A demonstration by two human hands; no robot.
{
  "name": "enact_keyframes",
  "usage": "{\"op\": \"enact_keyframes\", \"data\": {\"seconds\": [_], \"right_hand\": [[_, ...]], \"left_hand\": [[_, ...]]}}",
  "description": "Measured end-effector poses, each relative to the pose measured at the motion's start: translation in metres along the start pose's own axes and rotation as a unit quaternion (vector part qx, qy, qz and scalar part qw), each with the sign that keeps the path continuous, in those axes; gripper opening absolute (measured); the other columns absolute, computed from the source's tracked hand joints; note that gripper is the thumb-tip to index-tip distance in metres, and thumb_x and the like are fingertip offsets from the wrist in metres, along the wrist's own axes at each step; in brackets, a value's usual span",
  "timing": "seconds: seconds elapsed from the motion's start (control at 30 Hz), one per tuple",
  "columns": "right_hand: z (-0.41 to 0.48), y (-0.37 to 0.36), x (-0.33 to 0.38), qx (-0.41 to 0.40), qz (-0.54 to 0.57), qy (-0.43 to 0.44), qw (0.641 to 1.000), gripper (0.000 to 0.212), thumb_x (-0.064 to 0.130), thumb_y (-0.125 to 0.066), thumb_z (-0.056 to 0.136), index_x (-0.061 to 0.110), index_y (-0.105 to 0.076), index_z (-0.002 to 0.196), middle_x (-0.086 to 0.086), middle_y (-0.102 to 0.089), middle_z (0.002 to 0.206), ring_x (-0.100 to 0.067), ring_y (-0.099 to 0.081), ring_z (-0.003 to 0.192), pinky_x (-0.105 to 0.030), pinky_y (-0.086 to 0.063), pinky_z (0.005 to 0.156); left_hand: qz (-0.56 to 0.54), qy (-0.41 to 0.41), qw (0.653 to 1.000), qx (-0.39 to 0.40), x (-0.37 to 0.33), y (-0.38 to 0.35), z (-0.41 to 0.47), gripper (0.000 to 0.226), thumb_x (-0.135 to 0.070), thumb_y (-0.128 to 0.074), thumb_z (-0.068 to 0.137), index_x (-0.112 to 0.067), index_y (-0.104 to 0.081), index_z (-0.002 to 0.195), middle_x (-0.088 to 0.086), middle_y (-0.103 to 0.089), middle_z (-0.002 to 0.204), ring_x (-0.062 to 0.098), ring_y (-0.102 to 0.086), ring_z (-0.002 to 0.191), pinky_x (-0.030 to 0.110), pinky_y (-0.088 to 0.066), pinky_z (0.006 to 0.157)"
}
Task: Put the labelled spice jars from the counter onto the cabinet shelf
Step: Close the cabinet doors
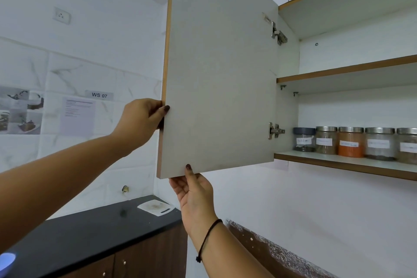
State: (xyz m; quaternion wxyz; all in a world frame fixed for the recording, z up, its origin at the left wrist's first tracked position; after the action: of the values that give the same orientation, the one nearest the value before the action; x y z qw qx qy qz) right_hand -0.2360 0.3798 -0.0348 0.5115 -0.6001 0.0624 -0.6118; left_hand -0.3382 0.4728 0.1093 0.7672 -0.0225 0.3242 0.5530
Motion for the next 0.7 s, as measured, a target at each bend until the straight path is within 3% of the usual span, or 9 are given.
{"op": "enact_keyframes", "data": {"seconds": [0.23,0.33,0.4,0.47,0.57,0.63,0.7], "right_hand": [[-0.020,0.009,0.010,0.001,-0.026,0.037,0.999,0.032,0.021,-0.065,0.090,0.001,-0.062,0.115,-0.016,-0.074,0.102,-0.028,-0.073,0.094,-0.033,-0.059,0.079],[-0.033,0.015,0.021,0.004,-0.028,0.031,0.999,0.030,0.020,-0.064,0.091,0.001,-0.062,0.114,-0.016,-0.075,0.102,-0.028,-0.073,0.093,-0.034,-0.060,0.079],[-0.043,0.021,0.031,0.010,-0.032,0.020,0.999,0.030,0.020,-0.064,0.091,0.002,-0.062,0.115,-0.016,-0.075,0.102,-0.028,-0.073,0.094,-0.034,-0.060,0.078],[-0.054,0.028,0.043,0.015,-0.025,0.011,1.000,0.030,0.019,-0.063,0.091,0.001,-0.062,0.116,-0.017,-0.074,0.103,-0.029,-0.073,0.093,-0.033,-0.060,0.076],[-0.069,0.040,0.060,0.019,-0.017,0.002,1.000,0.030,0.019,-0.064,0.091,0.001,-0.062,0.115,-0.019,-0.074,0.102,-0.029,-0.074,0.090,-0.032,-0.060,0.072],[-0.078,0.050,0.071,0.026,-0.025,0.005,0.999,0.028,0.019,-0.064,0.090,0.003,-0.063,0.112,-0.019,-0.074,0.101,-0.029,-0.074,0.088,-0.033,-0.060,0.071],[-0.086,0.059,0.084,0.032,-0.036,0.014,0.999,0.030,0.024,-0.063,0.090,0.004,-0.064,0.112,-0.020,-0.074,0.099,-0.031,-0.074,0.086,-0.034,-0.060,0.070]], "left_hand": [[-0.034,-0.070,0.996,-0.034,-0.015,-0.008,-0.019,0.024,-0.027,-0.050,0.102,-0.022,-0.074,0.105,0.002,-0.077,0.088,0.022,-0.073,0.085,0.047,-0.058,0.087],[-0.052,-0.110,0.992,-0.045,-0.028,-0.013,-0.032,0.021,-0.027,-0.051,0.102,-0.039,-0.069,0.102,-0.002,-0.076,0.091,0.021,-0.072,0.087,0.046,-0.058,0.087],[-0.060,-0.140,0.987,-0.047,-0.037,-0.017,-0.040,0.020,-0.029,-0.052,0.101,-0.043,-0.066,0.105,-0.005,-0.076,0.093,0.019,-0.072,0.087,0.042,-0.058,0.086],[-0.056,-0.168,0.983,-0.050,-0.047,-0.023,-0.047,0.021,-0.030,-0.052,0.101,-0.032,-0.069,0.112,-0.004,-0.076,0.093,0.017,-0.071,0.085,0.034,-0.057,0.080],[-0.100,-0.193,0.975,-0.047,-0.063,-0.035,-0.058,0.028,-0.027,-0.055,0.098,-0.023,-0.069,0.122,-0.014,-0.075,0.098,-0.001,-0.069,0.090,0.007,-0.050,0.074],[-0.148,-0.203,0.967,-0.037,-0.074,-0.044,-0.064,0.033,-0.028,-0.057,0.096,-0.025,-0.064,0.128,-0.025,-0.071,0.108,-0.005,-0.068,0.098,0.008,-0.051,0.081],[-0.171,-0.224,0.959,-0.019,-0.083,-0.056,-0.067,0.038,-0.032,-0.058,0.096,-0.032,-0.056,0.134,-0.027,-0.067,0.116,-0.002,-0.066,0.108,0.016,-0.054,0.089]]}}
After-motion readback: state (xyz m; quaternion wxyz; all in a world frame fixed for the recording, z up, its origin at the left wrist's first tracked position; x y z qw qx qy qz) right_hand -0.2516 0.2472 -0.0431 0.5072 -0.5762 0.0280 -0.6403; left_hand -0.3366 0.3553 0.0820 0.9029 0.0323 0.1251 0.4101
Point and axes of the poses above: each hand's wrist, its own z-axis towards the middle knuckle, its own y-axis out of the back of the hand, x = y × z, the point moved 2 cm from there along z, towards the middle knuckle
